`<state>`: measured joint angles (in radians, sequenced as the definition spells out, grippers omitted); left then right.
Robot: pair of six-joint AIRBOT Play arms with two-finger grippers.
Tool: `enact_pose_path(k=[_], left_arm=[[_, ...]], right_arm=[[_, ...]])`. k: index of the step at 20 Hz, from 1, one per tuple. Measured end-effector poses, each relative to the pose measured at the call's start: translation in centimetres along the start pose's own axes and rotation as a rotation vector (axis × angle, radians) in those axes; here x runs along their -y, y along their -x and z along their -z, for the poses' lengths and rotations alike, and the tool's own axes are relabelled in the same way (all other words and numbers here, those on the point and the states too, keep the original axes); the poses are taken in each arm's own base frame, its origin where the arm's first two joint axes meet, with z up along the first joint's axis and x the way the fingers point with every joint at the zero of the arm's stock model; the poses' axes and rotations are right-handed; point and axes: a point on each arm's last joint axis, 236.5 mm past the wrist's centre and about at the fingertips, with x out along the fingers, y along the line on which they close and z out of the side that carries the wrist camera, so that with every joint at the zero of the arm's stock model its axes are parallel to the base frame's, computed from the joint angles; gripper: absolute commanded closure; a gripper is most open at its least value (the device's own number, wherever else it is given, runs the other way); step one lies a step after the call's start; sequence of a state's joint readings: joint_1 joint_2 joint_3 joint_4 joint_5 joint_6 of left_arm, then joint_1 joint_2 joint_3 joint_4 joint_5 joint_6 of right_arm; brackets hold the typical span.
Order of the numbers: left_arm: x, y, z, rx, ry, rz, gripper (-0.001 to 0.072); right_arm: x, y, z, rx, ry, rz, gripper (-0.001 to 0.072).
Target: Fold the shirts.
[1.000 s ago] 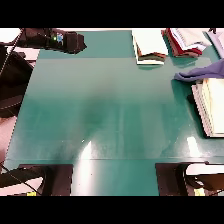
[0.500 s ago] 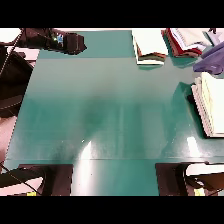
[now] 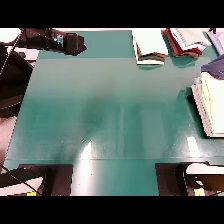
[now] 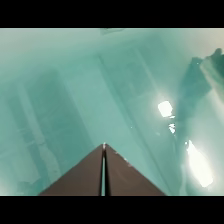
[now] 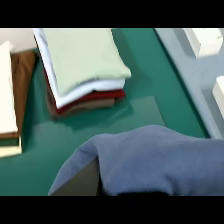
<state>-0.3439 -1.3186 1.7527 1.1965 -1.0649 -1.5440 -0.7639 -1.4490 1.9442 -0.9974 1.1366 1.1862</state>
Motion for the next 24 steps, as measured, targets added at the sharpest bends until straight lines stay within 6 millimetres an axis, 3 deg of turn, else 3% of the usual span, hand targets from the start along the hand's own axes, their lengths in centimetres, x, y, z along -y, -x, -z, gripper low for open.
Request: enact_pose_path(k=[4, 7, 9, 10, 12, 14, 17, 20, 22, 24], left_arm=[[0.0, 0.0, 0.0, -0.001, -0.004, 0.0, 0.0682], [0.0, 0.0, 0.1, -0.003, -0.009, 0.0, 0.0682], [0.0, 0.0, 0.1, -0.005, -0.016, 0.0, 0.0682], [0.0, 0.0, 0.2, -0.009, -0.019, 0.0, 0.0682], [0.0, 0.0, 0.3, -0.015, -0.023, 0.001, 0.0683], [0.0, 0.0, 0.5, -0.021, -0.024, 0.001, 0.0682], [0.0, 0.0, 0.6, -0.024, -0.026, 0.001, 0.0682], [0.0, 0.0, 0.6, -0.026, -0.029, 0.001, 0.0682], [0.0, 0.0, 0.6, -0.026, -0.031, 0.001, 0.0682], [0.0, 0.0, 0.6, -0.027, -0.031, 0.001, 0.0682]], right_arm=[[1.3, 1.8, 5.5, -0.149, -0.002, 0.004, 0.0692], [3.1, 3.5, 11.5, -0.291, -0.02, 0.059, 0.0668], [4.2, 5.0, 15.8, -0.384, -0.043, 0.106, 0.0398], [4.8, 5.7, 17.9, -0.425, -0.056, 0.132, 0.0301], [6.0, 7.6, 21.8, -0.499, -0.088, 0.186, 0.0201], [7.2, 9.5, 24.3, -0.544, -0.121, 0.251, 0.0075], [8.7, 12.5, 25.1, -0.533, -0.162, 0.349, 0.0075], [8.4, 13.4, 22.9, -0.45, -0.18, 0.374, 0.0076], [5.6, 12.2, 20.1, -0.365, -0.17, 0.291, 0.0077], [1.0, 10.4, 17.5, -0.3, -0.133, 0.155, 0.0078]])
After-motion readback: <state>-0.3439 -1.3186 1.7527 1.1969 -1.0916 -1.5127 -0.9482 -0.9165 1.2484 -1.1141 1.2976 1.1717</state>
